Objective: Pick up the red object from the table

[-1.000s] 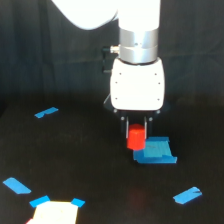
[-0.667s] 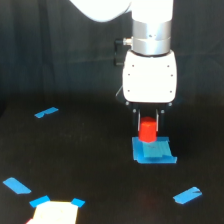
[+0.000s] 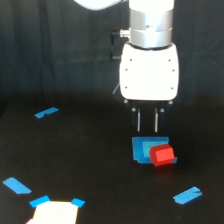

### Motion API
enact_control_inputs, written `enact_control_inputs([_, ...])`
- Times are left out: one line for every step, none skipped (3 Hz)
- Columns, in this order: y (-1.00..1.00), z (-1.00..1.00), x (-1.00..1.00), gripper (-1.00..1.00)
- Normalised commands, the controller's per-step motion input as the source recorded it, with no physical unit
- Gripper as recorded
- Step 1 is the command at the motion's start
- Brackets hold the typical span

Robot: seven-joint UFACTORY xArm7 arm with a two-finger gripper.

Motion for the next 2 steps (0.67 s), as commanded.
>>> enact_control_inputs([-1.0,1.0,1.0,-0.23])
enact_control_inputs([-1.0,1.0,1.0,-0.08])
